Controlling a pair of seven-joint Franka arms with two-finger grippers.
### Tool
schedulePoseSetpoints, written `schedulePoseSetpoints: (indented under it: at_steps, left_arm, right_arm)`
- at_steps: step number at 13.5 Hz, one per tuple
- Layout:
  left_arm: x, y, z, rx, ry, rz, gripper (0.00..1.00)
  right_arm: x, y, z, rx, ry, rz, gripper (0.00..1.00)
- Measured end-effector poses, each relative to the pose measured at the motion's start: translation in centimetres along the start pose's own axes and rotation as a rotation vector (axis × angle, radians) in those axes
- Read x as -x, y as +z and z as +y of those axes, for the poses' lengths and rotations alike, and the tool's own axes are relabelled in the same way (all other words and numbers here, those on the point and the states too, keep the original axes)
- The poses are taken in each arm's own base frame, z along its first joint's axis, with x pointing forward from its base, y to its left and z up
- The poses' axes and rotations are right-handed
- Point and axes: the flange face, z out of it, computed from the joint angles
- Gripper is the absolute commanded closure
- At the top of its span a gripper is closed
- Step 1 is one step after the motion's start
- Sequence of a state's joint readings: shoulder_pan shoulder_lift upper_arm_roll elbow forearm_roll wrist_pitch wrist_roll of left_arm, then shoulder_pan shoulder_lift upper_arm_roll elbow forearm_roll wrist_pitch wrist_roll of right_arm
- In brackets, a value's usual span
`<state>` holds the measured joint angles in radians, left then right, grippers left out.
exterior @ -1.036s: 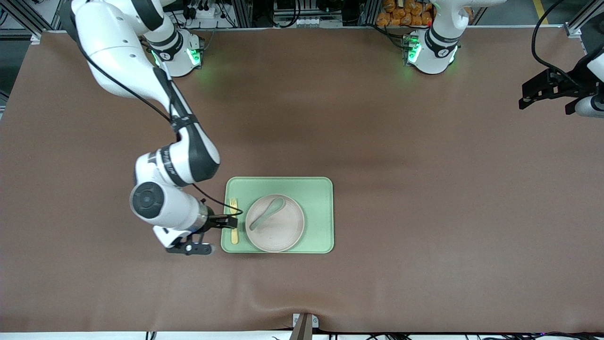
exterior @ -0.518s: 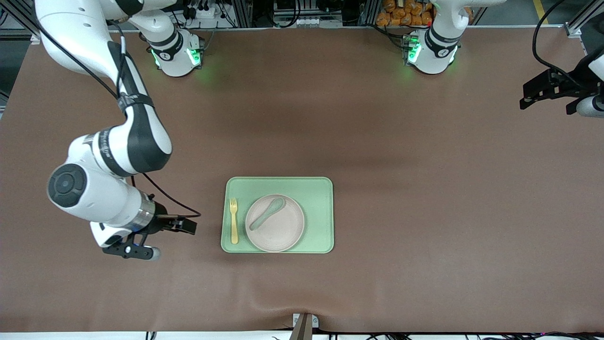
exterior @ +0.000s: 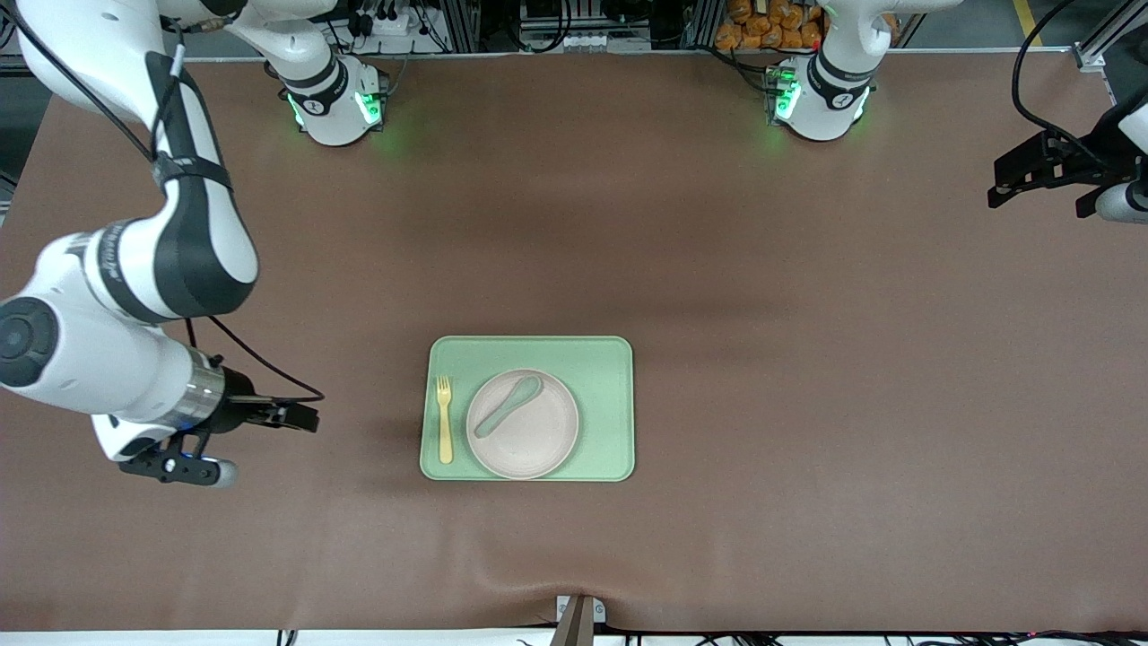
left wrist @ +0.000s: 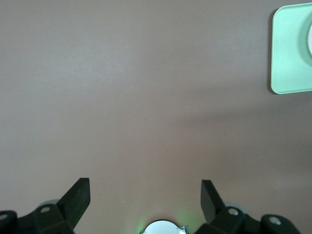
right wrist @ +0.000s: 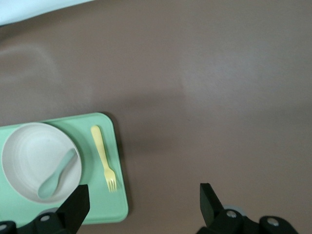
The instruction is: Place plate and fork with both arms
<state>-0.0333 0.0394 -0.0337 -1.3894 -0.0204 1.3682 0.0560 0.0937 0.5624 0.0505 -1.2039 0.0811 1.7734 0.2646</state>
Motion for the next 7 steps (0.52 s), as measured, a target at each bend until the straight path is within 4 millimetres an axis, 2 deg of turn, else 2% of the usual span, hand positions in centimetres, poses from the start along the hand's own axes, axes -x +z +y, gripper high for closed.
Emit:
schedulePoseSetpoints:
  at_steps: [2, 5, 7]
  left_arm:
    - [0.0, 0.0, 0.2, 0.000, 0.003, 0.001, 0.00]
    - [0.0, -0.1, 0.4, 0.000, 0.007, 0.002, 0.00]
    - [0.0, -0.1, 0.3, 0.000, 0.005, 0.003, 0.00]
  right_arm:
    - [1.3, -3.7, 2.0, 0.010, -0.016, -0.025, 0.00]
    - [3.8, -10.4, 6.1, 0.014, -0.038, -0.032, 0.00]
    - [5.9, -13.9, 7.3, 0.016, -0.057, -0.019, 0.00]
